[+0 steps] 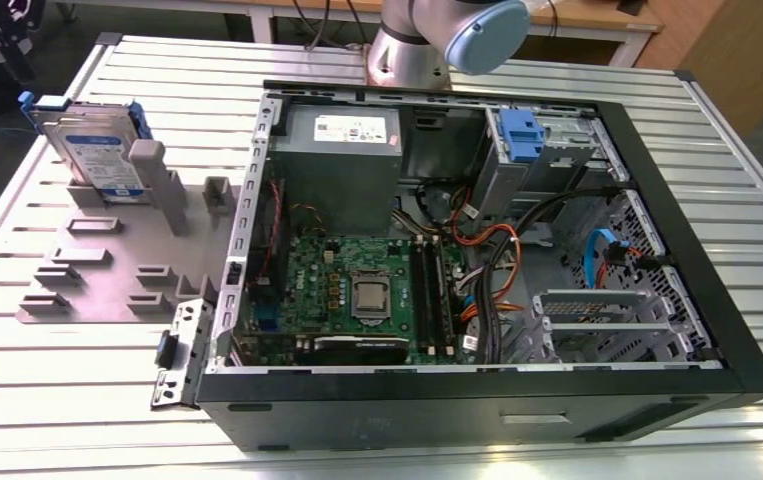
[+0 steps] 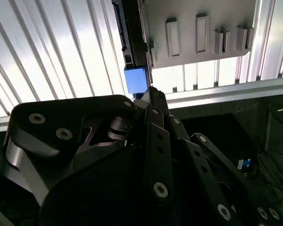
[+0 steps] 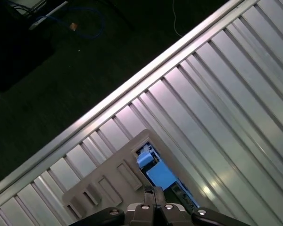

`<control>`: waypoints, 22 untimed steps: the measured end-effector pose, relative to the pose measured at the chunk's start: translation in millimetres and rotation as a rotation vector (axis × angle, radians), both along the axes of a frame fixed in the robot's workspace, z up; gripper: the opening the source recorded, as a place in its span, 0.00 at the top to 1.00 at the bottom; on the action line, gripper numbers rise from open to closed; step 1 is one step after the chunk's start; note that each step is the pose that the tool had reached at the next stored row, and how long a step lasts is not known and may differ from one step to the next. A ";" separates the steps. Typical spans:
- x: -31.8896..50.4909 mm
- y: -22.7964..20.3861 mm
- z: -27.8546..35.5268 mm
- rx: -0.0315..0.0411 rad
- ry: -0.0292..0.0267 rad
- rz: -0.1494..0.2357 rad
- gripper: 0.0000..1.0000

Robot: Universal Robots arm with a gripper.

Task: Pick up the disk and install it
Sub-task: 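Pick up the disk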

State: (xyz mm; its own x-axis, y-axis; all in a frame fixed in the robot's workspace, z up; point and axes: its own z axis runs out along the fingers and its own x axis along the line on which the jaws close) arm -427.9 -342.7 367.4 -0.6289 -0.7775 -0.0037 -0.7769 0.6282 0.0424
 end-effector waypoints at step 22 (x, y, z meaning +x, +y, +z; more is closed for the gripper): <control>0.0 3.4 -1.8 -0.0008 -0.0069 0.241 0.89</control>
